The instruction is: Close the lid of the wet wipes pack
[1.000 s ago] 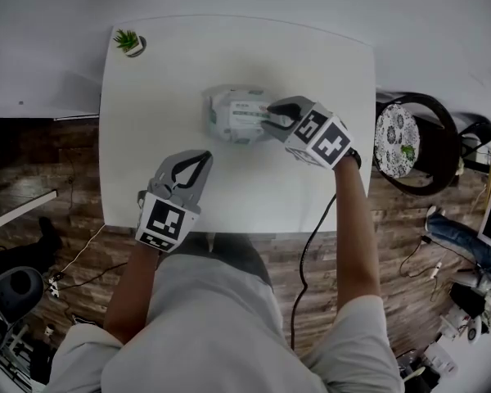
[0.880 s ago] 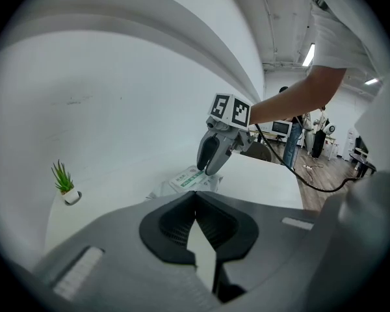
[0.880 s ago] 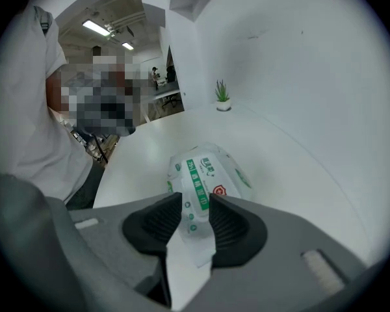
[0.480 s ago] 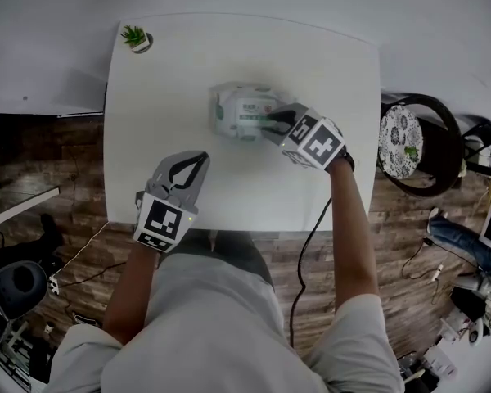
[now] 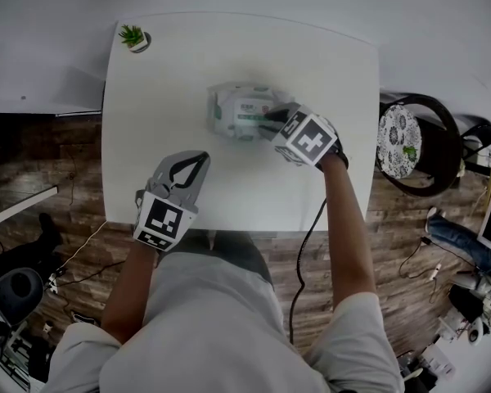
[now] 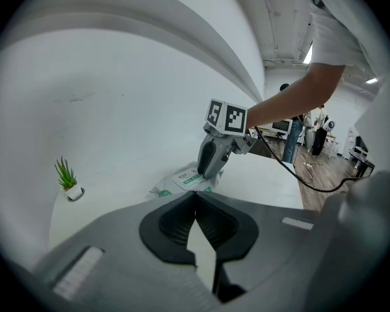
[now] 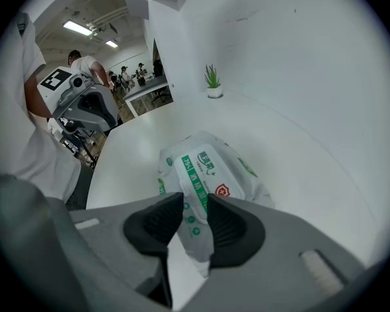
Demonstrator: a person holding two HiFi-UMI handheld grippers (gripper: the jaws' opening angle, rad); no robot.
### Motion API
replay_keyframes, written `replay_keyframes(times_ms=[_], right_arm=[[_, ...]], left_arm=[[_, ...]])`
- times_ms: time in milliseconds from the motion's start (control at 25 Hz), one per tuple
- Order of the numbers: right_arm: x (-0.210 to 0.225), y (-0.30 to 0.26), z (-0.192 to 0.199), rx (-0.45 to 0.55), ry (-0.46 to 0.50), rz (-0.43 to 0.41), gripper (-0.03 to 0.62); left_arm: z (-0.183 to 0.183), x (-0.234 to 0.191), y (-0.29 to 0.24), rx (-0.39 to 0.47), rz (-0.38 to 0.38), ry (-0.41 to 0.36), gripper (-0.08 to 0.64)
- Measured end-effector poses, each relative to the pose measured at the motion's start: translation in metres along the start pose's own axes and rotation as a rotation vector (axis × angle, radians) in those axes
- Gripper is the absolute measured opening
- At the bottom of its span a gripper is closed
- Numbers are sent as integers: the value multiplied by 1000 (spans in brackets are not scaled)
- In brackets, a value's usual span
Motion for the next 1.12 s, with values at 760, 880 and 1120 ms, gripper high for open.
replay_keyframes(times_ms=[760, 880, 1120], right_arm=[[3, -4, 1, -166, -51, 11, 90], [5, -3, 0, -152, -71, 29, 66], [4, -1, -5, -126, 32, 36, 67]], left_arm=[[0, -8, -11, 2, 9, 24, 6], [0, -9, -11, 0, 9, 29, 6], [0, -11, -10, 1, 12, 28, 6]])
Point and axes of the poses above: the fingertips, and each gripper's own axes: y backward along the fingers, x to its right, z out of its underside, the point moved 1 cm from there along y, backward along the fingers, and after that the axes turned 3 degrees about -z, right-handed, at the moved point
